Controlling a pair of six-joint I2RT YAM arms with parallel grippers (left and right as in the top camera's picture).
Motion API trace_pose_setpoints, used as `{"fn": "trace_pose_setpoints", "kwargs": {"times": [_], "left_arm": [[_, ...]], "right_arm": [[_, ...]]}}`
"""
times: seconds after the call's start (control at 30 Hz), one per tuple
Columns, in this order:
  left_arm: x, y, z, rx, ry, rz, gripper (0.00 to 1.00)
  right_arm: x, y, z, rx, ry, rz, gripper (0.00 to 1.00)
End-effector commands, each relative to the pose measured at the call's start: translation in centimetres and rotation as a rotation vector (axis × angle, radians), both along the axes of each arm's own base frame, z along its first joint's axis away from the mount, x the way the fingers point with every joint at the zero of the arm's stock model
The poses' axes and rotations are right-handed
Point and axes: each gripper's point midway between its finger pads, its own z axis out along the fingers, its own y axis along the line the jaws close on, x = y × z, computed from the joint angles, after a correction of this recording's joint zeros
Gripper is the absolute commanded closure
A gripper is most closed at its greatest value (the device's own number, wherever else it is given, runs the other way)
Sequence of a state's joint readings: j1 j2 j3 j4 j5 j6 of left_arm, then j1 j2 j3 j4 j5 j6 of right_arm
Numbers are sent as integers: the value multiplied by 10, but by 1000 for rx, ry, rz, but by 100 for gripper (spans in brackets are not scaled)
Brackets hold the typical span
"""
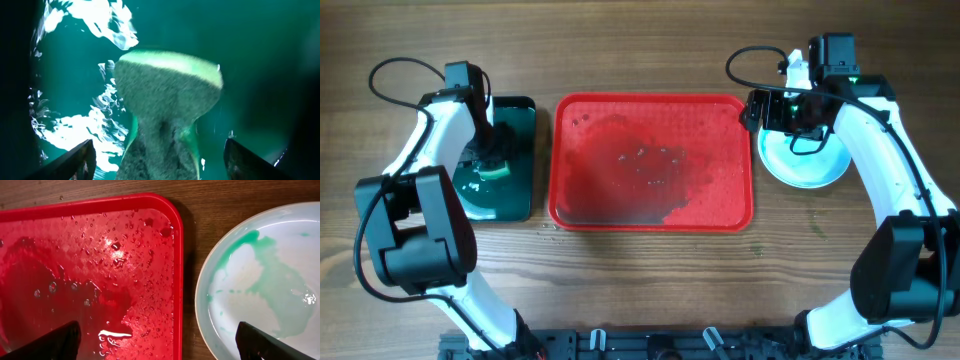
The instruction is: Clean dirty plates on tray and stack at the side
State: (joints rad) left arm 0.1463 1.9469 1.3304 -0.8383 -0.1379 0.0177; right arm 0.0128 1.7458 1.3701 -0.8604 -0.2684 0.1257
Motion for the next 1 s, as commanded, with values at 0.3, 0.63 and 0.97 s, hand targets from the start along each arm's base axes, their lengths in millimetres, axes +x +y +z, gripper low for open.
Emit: {"fn": "trace_pose_setpoints", "kwargs": {"times": [0.3,0.63,0.97], "left_arm": [[29,6,244,114,-528,27,0],[29,6,244,114,-526,26,0],[29,6,244,114,-526,26,0]], "right_arm": [[-57,13,225,65,-447,46,0],[-134,-17,298,143,-631,-327,0],[-119,-22,213,-12,-1103,-159,0]]}}
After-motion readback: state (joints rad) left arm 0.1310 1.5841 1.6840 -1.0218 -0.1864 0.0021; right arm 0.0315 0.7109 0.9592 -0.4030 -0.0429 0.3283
